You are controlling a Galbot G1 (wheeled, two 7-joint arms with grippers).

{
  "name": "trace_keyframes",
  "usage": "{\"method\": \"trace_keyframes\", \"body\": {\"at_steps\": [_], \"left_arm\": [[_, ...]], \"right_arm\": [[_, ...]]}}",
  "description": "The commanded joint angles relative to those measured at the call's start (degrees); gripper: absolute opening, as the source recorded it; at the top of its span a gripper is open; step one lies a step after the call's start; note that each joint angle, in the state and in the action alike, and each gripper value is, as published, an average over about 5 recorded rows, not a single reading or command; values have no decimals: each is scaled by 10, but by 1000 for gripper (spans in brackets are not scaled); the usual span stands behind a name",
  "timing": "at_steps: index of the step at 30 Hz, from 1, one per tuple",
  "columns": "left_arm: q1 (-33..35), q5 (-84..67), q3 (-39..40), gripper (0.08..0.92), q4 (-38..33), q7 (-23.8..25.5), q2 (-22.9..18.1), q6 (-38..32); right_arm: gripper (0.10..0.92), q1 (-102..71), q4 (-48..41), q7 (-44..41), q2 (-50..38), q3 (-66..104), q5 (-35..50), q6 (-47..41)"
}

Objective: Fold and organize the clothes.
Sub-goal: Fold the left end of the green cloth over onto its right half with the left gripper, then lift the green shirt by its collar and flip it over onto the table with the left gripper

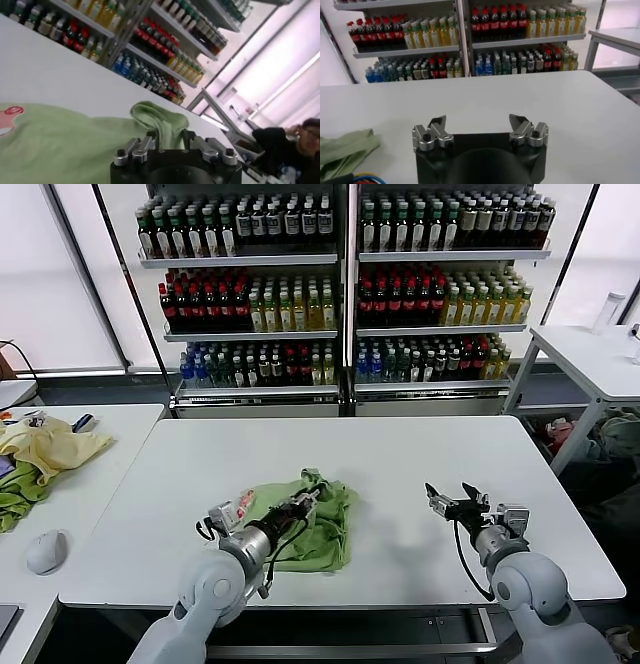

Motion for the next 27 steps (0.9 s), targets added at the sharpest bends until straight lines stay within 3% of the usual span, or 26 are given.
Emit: {"method": "trace_keyframes", "body": {"at_steps": [1,7,14,18,27], "left_arm": [[19,92,22,471,-28,40,-2,3],[75,109,-31,644,-68,56,12,-4],[131,205,-117,810,-35,26,50,-71],[153,273,-131,822,-11,11,67,-88],[175,337,-111,823,23,-3,61,-94]], "right_arm": [[823,1,0,0,3,-3,-2,0],[823,-2,0,0,7,-6,-6,0],[823,-4,5,-1,10,-5,-8,2],[823,-5,8,0,9,-4,-9,1],[823,-19,22,0,8,5,-12,2]]}}
